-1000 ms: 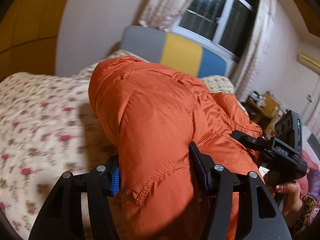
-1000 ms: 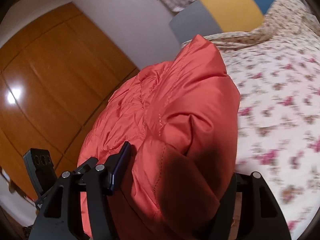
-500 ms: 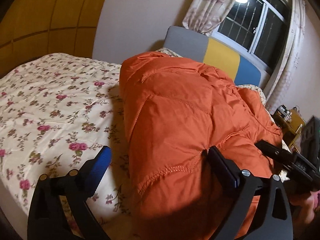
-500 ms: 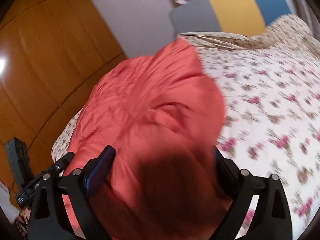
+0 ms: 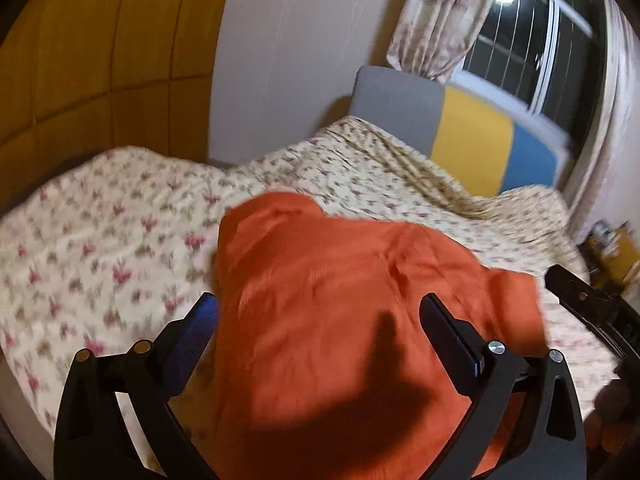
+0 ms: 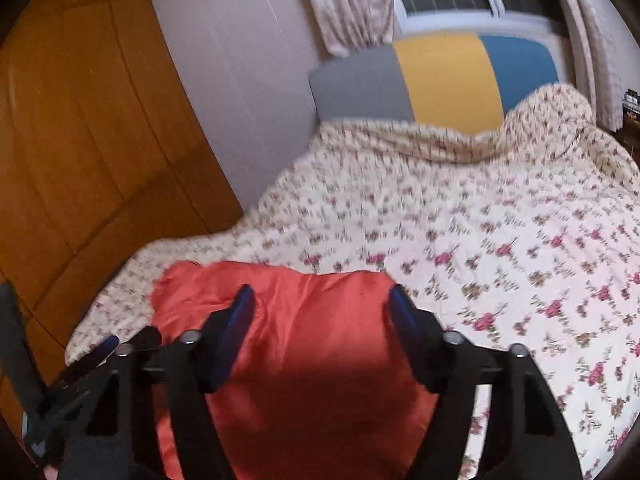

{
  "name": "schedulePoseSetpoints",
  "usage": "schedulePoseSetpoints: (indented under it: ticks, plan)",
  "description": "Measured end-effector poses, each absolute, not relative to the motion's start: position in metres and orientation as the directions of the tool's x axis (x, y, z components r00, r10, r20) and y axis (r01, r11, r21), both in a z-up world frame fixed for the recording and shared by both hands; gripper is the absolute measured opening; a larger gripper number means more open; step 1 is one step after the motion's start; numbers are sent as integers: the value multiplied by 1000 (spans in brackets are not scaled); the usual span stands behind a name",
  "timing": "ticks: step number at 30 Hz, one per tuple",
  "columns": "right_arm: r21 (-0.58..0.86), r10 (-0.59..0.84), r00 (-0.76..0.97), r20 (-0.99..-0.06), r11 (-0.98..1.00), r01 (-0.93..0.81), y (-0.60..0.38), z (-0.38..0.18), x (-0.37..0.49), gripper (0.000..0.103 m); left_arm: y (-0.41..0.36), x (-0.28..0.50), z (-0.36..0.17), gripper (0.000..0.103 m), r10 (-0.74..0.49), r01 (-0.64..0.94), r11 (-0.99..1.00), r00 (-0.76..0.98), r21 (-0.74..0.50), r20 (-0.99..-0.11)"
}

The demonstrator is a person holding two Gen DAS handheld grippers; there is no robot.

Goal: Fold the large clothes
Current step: 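Smooth the jacket bundle surface with both open grippers, then lift both open grippers away from the folded jacket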

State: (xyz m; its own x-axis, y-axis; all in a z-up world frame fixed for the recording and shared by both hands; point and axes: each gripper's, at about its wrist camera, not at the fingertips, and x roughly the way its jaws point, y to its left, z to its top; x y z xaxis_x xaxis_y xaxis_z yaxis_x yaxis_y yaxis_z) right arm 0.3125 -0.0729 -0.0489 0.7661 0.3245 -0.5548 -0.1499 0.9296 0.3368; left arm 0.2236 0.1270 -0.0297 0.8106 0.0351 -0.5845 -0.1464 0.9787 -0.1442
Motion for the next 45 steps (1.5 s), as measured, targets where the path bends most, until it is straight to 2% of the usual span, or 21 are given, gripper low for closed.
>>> schedulePoseSetpoints:
  ticks: [2, 4, 7, 10, 17, 33, 35, 37, 39, 45]
  plan:
    - [341, 304, 736, -605, 934, -106, -66, -72, 333, 59, 120, 241, -39, 100, 88, -157, 985, 798, -65, -596]
    - [313, 279, 715, -641, 946, -89, -60, -90, 331, 58, 114, 259, -57, 100, 104, -131, 991, 752, 7, -651]
    - [221, 219, 722, -656, 971, -94, -51, -112, 327, 58, 117, 264, -69, 100, 62, -112, 993, 755, -36, -653]
    - [187, 189, 735, -651, 979, -86, -48, -124, 321, 58, 117, 263, -77, 100, 65, -111, 993, 763, -32, -643]
    - [231, 215, 711, -670, 970, -76, -54, -147, 334, 59, 111, 271, -90, 100, 66, -112, 993, 748, -28, -660]
    - [281, 251, 697, -672, 957, -74, -55, -161, 338, 61, 109, 285, -105, 100, 98, -126, 992, 717, 9, -690]
    - [289, 261, 705, -660, 954, -82, -58, -160, 334, 63, 108, 281, -103, 100, 104, -128, 992, 724, 16, -682]
    - [297, 276, 719, -638, 950, -101, -60, -156, 326, 72, 104, 275, -98, 100, 124, -134, 990, 733, 38, -669]
    - [305, 291, 723, -626, 945, -116, -63, -151, 318, 75, 102, 265, -94, 100, 132, -138, 990, 741, 44, -658]
    - [251, 252, 749, -612, 961, -118, -69, -138, 274, 86, 98, 212, -85, 100, 107, -153, 988, 786, -23, -608]
